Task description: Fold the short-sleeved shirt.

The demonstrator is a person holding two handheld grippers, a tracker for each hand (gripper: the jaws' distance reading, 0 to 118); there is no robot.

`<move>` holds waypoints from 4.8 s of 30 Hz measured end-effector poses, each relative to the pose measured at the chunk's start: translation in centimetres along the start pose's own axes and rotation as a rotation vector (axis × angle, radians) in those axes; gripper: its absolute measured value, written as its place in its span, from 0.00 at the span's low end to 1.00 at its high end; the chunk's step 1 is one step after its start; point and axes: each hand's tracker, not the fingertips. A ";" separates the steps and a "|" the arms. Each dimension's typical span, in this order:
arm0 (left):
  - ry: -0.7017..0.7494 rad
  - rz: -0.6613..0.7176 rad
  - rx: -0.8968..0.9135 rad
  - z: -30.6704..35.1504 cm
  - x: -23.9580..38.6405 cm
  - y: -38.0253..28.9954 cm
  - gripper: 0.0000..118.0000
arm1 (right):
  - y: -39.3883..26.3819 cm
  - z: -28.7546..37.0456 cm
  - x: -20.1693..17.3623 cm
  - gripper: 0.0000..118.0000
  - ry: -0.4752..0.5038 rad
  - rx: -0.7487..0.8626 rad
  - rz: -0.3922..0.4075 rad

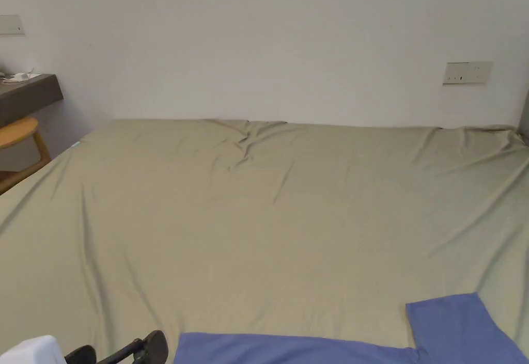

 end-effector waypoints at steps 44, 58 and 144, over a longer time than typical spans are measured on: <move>0.000 -0.189 -0.455 -22.9 -1.2 -5.1 0.03 | -1.5 -5.9 -2.0 0.01 -0.020 -0.150 0.007; -0.124 -0.124 -0.198 -16.6 4.9 0.3 0.03 | -6.3 -30.7 3.1 0.92 0.067 -0.559 0.020; 0.130 -0.241 0.043 -38.7 11.3 19.4 0.03 | 21.7 -36.3 -4.1 0.03 0.014 0.094 -0.003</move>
